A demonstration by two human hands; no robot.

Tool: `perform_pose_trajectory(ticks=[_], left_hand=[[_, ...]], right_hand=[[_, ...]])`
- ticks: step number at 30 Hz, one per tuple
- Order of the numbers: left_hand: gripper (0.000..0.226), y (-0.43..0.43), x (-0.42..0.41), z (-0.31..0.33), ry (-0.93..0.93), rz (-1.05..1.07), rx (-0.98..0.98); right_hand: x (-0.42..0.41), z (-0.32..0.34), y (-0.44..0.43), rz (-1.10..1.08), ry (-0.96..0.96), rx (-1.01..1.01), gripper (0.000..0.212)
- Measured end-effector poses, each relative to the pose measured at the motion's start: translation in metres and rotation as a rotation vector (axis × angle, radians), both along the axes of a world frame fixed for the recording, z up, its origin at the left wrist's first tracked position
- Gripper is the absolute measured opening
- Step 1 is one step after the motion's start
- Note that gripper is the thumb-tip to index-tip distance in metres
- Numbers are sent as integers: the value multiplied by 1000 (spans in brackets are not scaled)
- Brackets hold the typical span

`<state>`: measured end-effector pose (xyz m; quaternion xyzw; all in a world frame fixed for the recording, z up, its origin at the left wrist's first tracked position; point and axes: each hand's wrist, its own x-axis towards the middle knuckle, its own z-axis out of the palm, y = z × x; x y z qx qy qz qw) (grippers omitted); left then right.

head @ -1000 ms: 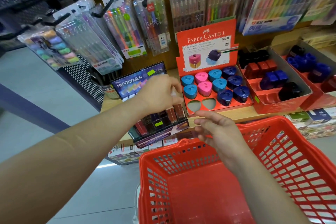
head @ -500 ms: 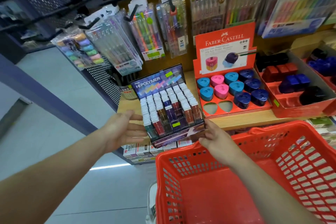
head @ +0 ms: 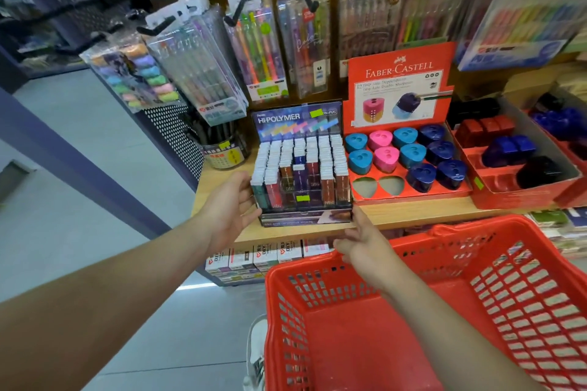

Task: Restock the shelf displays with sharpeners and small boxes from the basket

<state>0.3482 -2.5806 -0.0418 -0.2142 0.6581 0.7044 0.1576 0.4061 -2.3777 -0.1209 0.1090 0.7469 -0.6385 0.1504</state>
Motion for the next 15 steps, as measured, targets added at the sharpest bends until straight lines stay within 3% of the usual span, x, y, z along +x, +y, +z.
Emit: perform_pose_trajectory(ticks=[3, 5, 8, 11, 13, 15], left_hand=[[25, 4, -5, -2, 17, 10, 11], [25, 6, -5, -4, 24, 17, 15], [27, 9, -3, -5, 38, 7, 24], [28, 14, -3, -2, 45, 2, -59], [29, 17, -1, 7, 61, -5, -180], [27, 14, 5, 17, 125, -9, -308]], right_hand=[[-10, 8, -2, -36, 59, 55, 45], [-14, 12, 0, -45, 24, 68, 49], [-18, 20, 5, -90, -3, -128, 31], [-12, 35, 15, -116, -87, -196, 43], [-5, 44, 28, -67, -114, -83, 60], [3, 57, 47, -12, -112, 74, 59]])
